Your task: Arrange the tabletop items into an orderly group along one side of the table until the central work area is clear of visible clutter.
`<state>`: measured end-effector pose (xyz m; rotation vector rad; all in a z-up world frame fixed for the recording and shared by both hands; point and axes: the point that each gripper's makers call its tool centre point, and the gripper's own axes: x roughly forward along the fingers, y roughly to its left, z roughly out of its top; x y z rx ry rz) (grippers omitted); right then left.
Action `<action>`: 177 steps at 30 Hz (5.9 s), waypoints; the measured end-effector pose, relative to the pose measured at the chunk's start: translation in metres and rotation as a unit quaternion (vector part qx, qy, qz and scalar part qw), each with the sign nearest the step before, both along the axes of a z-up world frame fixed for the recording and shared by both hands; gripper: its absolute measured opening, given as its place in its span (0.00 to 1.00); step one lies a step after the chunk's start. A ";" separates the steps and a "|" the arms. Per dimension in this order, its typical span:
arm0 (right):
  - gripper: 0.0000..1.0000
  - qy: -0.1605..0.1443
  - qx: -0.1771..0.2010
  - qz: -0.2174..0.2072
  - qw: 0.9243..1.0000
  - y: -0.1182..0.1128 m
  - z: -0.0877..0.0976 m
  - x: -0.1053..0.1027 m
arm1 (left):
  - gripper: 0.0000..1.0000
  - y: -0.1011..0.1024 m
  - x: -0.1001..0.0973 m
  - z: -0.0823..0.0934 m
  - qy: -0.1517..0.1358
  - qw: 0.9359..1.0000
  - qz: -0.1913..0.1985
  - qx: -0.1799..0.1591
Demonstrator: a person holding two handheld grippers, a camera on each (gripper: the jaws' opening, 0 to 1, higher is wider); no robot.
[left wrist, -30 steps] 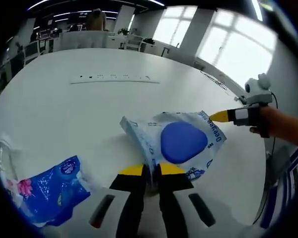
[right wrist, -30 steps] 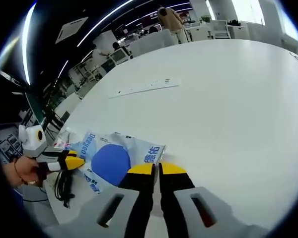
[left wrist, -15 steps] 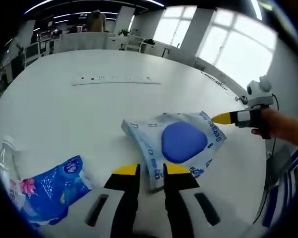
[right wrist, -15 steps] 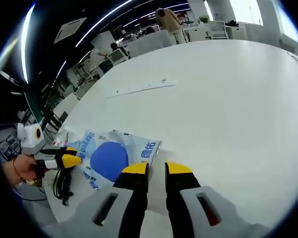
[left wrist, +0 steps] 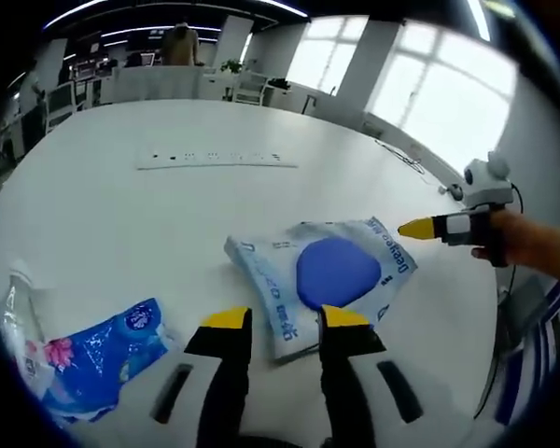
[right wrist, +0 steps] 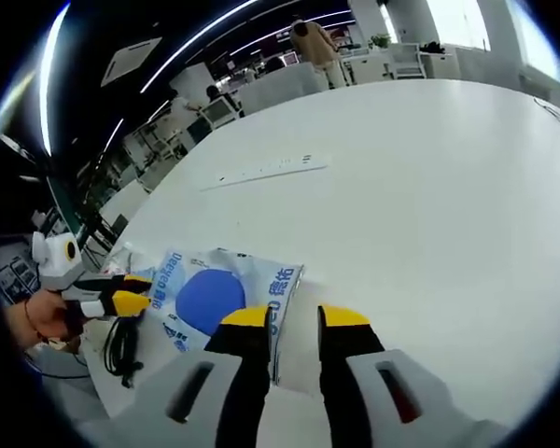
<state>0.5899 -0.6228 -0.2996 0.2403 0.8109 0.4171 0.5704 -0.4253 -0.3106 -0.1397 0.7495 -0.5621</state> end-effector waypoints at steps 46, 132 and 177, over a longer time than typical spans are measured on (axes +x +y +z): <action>0.32 -0.054 0.008 0.036 0.998 0.050 0.064 -0.020 | 0.45 0.027 -0.023 0.070 -0.057 0.998 -0.017 0.002; 0.32 -0.036 0.016 0.201 0.979 0.253 0.049 -0.063 | 0.51 0.192 -0.102 0.094 -0.060 0.992 0.108 0.001; 0.22 0.036 -0.025 0.200 0.979 0.276 -0.028 -0.045 | 0.53 0.192 -0.096 0.069 -0.039 0.994 0.104 -0.013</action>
